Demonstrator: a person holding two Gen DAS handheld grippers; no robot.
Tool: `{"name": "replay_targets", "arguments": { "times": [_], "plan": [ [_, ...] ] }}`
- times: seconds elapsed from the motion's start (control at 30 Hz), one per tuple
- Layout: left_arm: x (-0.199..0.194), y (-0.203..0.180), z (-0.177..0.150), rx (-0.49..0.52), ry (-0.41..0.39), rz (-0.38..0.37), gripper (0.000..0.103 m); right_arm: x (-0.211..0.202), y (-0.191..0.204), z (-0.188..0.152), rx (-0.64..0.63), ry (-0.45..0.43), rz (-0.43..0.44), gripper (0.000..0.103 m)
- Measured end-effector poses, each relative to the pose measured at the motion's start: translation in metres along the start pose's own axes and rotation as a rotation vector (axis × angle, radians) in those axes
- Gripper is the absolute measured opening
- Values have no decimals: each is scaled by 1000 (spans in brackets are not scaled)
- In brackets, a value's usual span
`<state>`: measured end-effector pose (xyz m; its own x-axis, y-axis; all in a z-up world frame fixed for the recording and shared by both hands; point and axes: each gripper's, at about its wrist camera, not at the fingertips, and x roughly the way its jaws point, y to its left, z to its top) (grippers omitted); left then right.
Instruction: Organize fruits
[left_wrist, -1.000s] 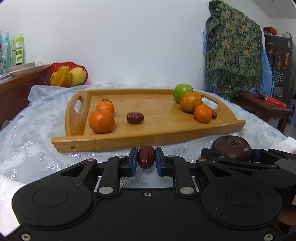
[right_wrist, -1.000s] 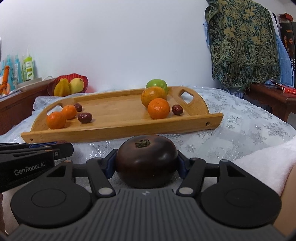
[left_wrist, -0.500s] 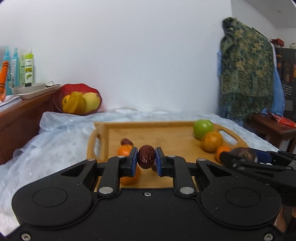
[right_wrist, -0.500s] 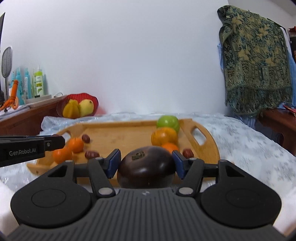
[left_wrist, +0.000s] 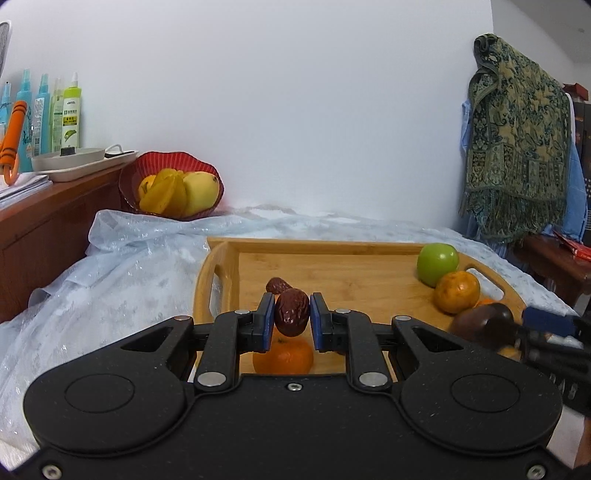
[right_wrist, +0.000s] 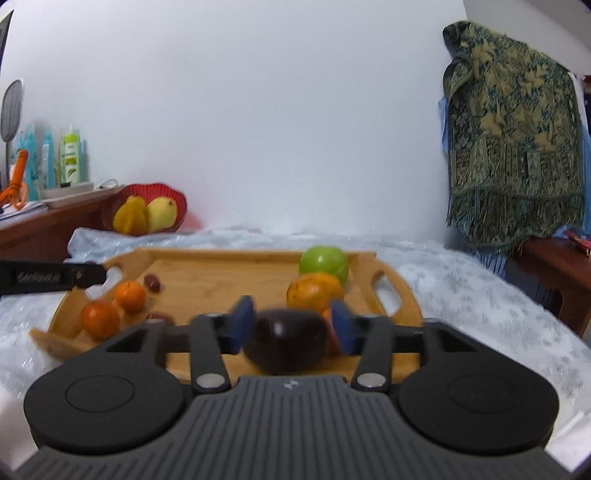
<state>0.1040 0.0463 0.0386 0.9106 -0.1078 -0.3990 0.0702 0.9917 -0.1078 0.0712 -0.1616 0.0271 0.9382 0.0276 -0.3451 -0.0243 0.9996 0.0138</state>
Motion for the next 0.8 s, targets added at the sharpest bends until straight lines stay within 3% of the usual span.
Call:
{"name": "replay_targets", "arguments": {
  "times": [0.1,0.37,0.6,0.73,0.8],
  "plan": [
    [-2,-2,-2,8,-5,-4,19,1,7,-5,-27,8,-6,69],
    [-5,-3,-6,8,5,-3,19,16,15,-2,-16,25,5,86],
    [-3,-3,-5,10,5,-3,19,36,11,3,24,77,-26,87],
    [0,-4,-3,12,13,-1,19,44,9,3,36,108,-44,67],
    [3,-5,-1,15,15,-4,19,46,6,5,56,110,-38,64]
  ]
}}
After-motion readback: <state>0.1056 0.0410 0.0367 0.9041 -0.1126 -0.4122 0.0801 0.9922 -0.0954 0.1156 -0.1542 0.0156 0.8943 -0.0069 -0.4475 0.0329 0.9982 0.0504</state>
